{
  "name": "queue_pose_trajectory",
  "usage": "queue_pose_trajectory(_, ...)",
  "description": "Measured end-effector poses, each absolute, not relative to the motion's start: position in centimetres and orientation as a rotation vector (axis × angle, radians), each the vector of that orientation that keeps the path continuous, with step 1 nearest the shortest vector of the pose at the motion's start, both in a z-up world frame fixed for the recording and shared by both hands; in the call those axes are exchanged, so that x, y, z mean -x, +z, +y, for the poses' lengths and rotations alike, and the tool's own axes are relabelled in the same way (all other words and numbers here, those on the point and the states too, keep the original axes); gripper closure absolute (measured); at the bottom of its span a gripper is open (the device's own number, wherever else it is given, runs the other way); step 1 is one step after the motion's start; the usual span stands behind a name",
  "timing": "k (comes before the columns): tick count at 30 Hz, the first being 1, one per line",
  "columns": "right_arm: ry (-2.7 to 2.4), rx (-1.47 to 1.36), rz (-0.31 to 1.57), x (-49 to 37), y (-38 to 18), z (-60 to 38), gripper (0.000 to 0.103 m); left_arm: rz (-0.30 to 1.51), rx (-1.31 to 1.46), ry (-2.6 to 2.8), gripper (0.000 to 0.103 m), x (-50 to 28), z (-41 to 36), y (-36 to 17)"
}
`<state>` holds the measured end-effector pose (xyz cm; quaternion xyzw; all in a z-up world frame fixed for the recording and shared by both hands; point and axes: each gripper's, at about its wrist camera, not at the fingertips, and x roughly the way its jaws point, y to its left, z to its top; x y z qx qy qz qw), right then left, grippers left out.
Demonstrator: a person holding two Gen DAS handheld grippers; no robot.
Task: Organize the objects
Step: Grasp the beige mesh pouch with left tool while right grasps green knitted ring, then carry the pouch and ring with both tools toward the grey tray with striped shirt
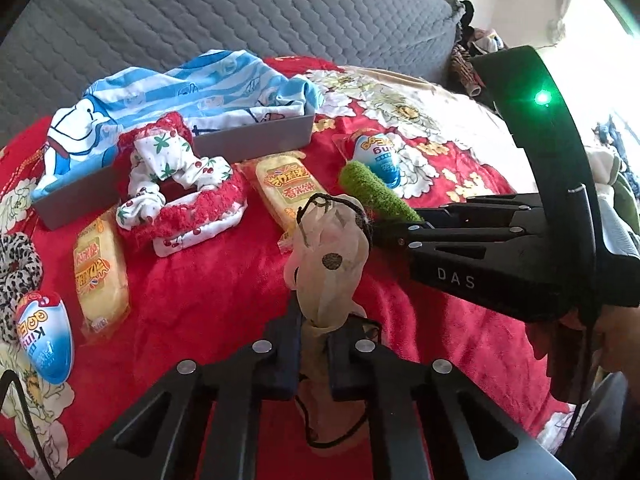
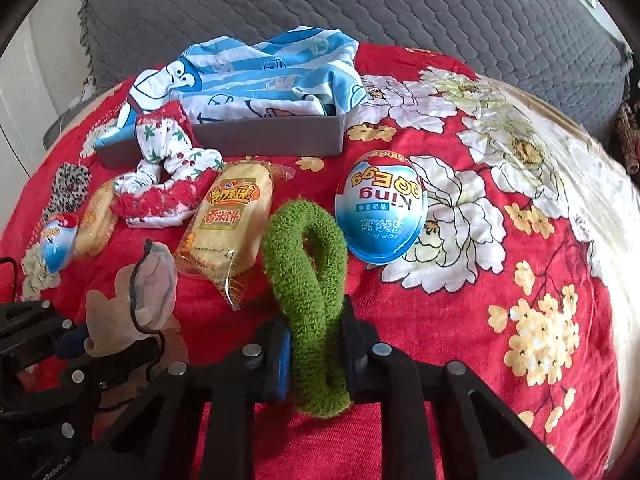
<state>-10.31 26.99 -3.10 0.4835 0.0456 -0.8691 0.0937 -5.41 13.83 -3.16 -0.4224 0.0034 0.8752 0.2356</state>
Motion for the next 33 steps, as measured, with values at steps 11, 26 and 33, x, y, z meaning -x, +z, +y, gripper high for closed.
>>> queue_pose_trajectory(11,-2.588,-1.372,0.104,8.8,-0.8,26.8,0.083,0.001,1.152,2.453,0.094,4.7,12.5,-1.7)
queue_pose_trajectory(26,-2.598,-1.321,0.115,6.4,2.4,22.8,0.083,-0.068,1.124,2.613,0.093,4.8,7.2,2.3)
queue_pose_trajectory(33,-2.603,-1.308,0.073,7.0,3.3,21.1,0.083,-0.111,1.130,2.659,0.093,5.7,5.6,2.9)
